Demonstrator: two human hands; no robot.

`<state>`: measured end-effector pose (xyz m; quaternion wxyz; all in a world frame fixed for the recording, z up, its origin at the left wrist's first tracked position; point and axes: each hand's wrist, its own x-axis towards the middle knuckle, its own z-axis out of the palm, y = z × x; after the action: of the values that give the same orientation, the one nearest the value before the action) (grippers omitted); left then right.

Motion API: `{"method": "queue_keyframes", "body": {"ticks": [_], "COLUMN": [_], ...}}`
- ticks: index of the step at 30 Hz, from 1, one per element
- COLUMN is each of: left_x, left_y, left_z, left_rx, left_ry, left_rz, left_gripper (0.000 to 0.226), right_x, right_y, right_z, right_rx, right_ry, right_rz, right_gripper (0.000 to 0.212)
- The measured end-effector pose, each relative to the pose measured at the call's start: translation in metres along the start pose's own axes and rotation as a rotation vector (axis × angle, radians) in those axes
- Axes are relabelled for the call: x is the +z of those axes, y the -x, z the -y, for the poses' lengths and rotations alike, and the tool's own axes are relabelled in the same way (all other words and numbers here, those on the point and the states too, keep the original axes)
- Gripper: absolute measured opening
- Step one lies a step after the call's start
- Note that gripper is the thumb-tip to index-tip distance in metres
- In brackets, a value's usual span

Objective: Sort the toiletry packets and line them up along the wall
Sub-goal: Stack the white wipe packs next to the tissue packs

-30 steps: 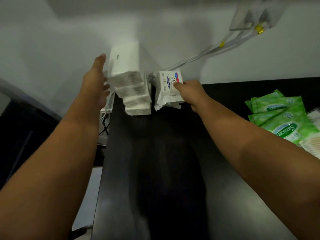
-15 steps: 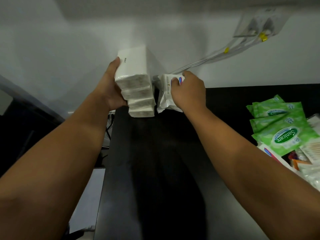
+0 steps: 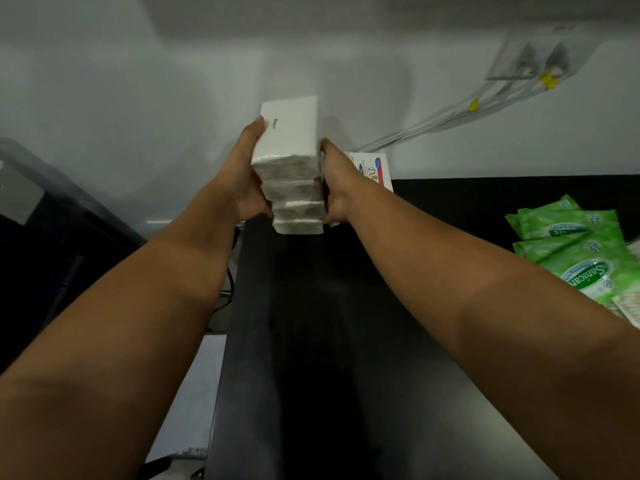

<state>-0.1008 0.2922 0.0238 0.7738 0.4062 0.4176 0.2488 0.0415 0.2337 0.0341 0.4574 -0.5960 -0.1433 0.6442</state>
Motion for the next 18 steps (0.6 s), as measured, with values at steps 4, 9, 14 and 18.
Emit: {"method": "queue_keyframes", "body": {"ticks": [4,9,14,18], "left_x": [0.007,0.012,0.005,-0.001], "left_y": [0.004,0.006,0.008,0.011], "left_z": [-0.002,-0.003,-0.003,-0.009], "left_rx": [0.021,0.034,0.022,0.034], "left_ry": [0.046,0.066,-0.001,-0.101], "left_rz": [-0.02,-0.064,-0.103,-0.128], "left_gripper": [0.068,0.069,0.078,0.093], "right_x": [0.008,0.009,0.009,0.001], "right_y": [-0.005,-0.008,-0.006,0.006], "right_z": [-0.001,0.002,0.009,0.017], "right_rx": [-0.043,-0.085,-0.116,-0.19], "right_ry": [-0.033,-0.027,-0.049,-0.011], "right_rz": [-0.019,0.013,0.014,0.0], "right_gripper": [0.077,0.075,0.076,0.056]}}
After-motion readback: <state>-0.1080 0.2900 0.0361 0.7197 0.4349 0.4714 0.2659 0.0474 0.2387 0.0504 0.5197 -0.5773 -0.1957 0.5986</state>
